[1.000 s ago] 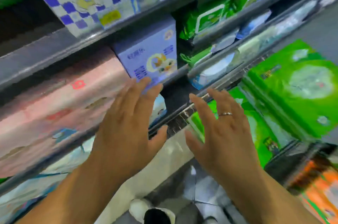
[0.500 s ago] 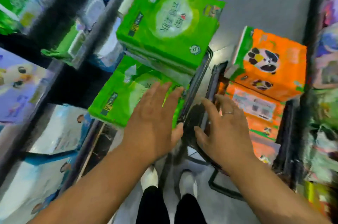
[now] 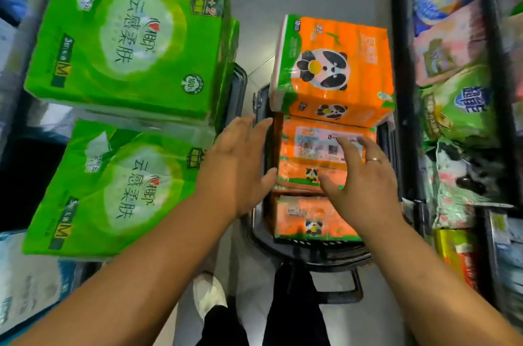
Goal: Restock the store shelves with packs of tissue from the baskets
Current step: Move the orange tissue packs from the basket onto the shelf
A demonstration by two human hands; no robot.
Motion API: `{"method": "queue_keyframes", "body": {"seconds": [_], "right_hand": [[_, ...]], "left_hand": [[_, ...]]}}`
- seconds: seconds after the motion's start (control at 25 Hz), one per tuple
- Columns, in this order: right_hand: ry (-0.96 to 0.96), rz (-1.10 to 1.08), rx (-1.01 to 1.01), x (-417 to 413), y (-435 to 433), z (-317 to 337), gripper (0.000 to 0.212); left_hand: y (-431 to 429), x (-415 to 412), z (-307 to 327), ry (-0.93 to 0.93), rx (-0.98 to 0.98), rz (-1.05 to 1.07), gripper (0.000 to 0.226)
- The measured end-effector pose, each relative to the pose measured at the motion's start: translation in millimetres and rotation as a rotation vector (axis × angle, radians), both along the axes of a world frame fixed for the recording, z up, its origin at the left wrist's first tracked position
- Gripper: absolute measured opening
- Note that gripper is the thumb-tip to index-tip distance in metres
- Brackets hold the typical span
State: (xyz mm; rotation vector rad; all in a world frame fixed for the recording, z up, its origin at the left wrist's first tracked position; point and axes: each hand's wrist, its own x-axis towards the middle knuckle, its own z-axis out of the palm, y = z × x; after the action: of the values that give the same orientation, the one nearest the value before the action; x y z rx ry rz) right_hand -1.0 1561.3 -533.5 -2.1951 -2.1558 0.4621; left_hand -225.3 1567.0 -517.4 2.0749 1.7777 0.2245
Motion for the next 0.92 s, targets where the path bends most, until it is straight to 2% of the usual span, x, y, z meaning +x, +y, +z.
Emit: {"method": "queue_keyframes", "body": {"seconds": [0.2,0.4,0.52,0.64,0.8,0.92], "right_hand": [[0.015,-0.030,0.049,44,82,-34,0.074],[-0.007,-0.126,0.070,72,157,-60,0.083],[0.070,-0.240,-0.026,76,177,-76,0.090],[0.161,-0.315,-0.129,71,177,-89,0.090],[0.160,-0.315,-0.098,69,157,-85,0.089],[0.178,-0.302,-0.107,80,125,-81,0.087]], "left_hand": [[80,31,-36,-0.043,0.048,0.015,0.080],[166,51,-82,-0.051,-0.062,0.143,0.090],[187,59,-105,-0.185,-0.161,0.250,0.083],[187,71,-117,-0.310,-0.208,0.347,0.083],[158,84,-106,-0.319,-0.216,0.439,0.089],[101,98,-94,-0.282,-0.298,0.527,0.093]]}}
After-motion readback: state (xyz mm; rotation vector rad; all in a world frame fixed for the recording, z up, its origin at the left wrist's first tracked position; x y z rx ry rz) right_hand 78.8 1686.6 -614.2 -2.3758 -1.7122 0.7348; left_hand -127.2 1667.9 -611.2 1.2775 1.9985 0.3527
